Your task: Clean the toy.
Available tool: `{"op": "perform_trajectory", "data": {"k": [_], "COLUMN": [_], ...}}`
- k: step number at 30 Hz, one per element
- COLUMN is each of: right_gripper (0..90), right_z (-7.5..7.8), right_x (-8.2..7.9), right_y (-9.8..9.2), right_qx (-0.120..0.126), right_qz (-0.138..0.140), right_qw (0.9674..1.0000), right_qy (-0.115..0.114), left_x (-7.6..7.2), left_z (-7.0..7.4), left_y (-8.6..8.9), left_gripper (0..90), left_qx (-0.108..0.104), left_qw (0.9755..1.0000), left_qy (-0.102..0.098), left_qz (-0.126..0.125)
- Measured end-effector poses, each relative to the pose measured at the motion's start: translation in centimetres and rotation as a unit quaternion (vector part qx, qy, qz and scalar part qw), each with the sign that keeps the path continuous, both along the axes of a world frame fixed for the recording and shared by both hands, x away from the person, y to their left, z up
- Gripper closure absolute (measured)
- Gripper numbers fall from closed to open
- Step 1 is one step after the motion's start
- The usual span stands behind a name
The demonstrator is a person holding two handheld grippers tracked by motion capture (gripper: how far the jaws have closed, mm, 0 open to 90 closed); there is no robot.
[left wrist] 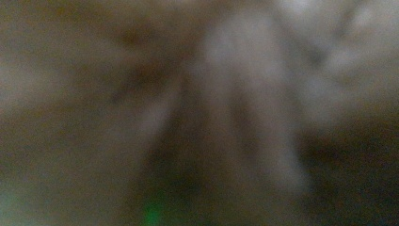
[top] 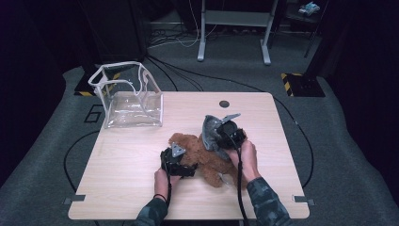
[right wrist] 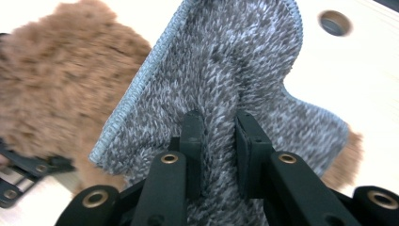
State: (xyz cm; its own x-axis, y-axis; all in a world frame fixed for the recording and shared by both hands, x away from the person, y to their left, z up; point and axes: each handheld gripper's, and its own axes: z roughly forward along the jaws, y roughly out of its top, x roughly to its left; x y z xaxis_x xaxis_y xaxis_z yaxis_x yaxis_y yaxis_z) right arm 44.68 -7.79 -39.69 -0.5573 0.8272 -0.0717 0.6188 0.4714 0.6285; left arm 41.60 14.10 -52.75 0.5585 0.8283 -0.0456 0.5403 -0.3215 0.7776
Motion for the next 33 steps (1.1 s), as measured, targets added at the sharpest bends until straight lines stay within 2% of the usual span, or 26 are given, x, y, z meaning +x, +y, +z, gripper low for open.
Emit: {"op": "perform_trajectory", "data": {"k": [4, 6, 10, 12, 13, 17, 18, 19, 24, 27, 29, 31, 33], "right_gripper": [75.2, 75.3, 75.3, 75.2, 75.2, 75.2, 75.2, 75.2, 75.3, 75.2, 75.3, 75.4, 75.5], "right_z": [0.5, 1.0, 1.9, 2.0, 1.9, 1.1, 0.8, 0.6, 0.1, 0.3, 0.6, 0.8, 1.3], "right_x": [0.0, -0.1, -0.5, -0.6, -0.6, -0.2, -0.1, 0.0, 0.4, 0.6, 0.7, 0.8, 0.6], "right_y": [-1.9, -2.4, -1.5, -0.5, 0.0, 1.7, 1.8, 1.9, 0.7, 0.2, -0.3, -0.7, -0.6], "right_qx": [0.009, 0.026, 0.046, 0.050, 0.051, 0.030, 0.020, 0.016, 0.015, -0.012, -0.020, -0.019, -0.010], "right_qz": [-0.023, -0.029, -0.012, 0.005, 0.008, 0.027, 0.025, 0.018, -0.003, -0.010, -0.027, -0.033, -0.033], "right_qw": [0.9997, 0.9992, 0.9987, 0.9986, 0.9985, 0.9992, 0.9995, 0.9997, 0.9998, 0.9999, 0.9994, 0.9992, 0.9994], "right_qy": [-0.001, -0.008, -0.019, -0.018, -0.015, -0.007, -0.006, 0.001, 0.008, 0.000, 0.005, 0.009, 0.000], "left_x": [0.0, 0.0, 0.0, 0.0, -0.1, -0.2, -0.2, -0.2, -0.3, -0.5, -0.6, -0.7, -0.9], "left_z": [0.0, 0.0, 0.0, 0.1, 0.0, 0.0, 0.1, 0.0, 0.1, 0.1, 0.1, 0.1, 0.2], "left_y": [-0.1, 0.0, -0.1, 0.1, -0.1, 0.0, 0.1, 0.0, 0.1, 0.1, 0.2, 0.2, 0.3], "left_gripper": [0.0, 0.0, 0.0, 0.0, 0.0, 0.0, 0.0, 0.0, 0.0, 0.0, 0.0, 0.0, 0.0], "left_qx": [0.003, 0.003, 0.000, 0.007, -0.003, -0.005, 0.001, -0.005, -0.002, -0.004, -0.005, -0.012, -0.012], "left_qw": [1.0000, 1.0000, 1.0000, 1.0000, 1.0000, 1.0000, 1.0000, 0.9999, 0.9999, 0.9998, 0.9997, 0.9996, 0.9997], "left_qy": [0.000, 0.001, -0.002, 0.004, 0.002, -0.001, -0.002, -0.010, -0.011, -0.020, -0.025, -0.024, -0.021], "left_qz": [0.002, 0.001, 0.004, -0.005, 0.004, 0.006, 0.001, 0.008, 0.001, 0.002, 0.000, 0.002, 0.001]}}
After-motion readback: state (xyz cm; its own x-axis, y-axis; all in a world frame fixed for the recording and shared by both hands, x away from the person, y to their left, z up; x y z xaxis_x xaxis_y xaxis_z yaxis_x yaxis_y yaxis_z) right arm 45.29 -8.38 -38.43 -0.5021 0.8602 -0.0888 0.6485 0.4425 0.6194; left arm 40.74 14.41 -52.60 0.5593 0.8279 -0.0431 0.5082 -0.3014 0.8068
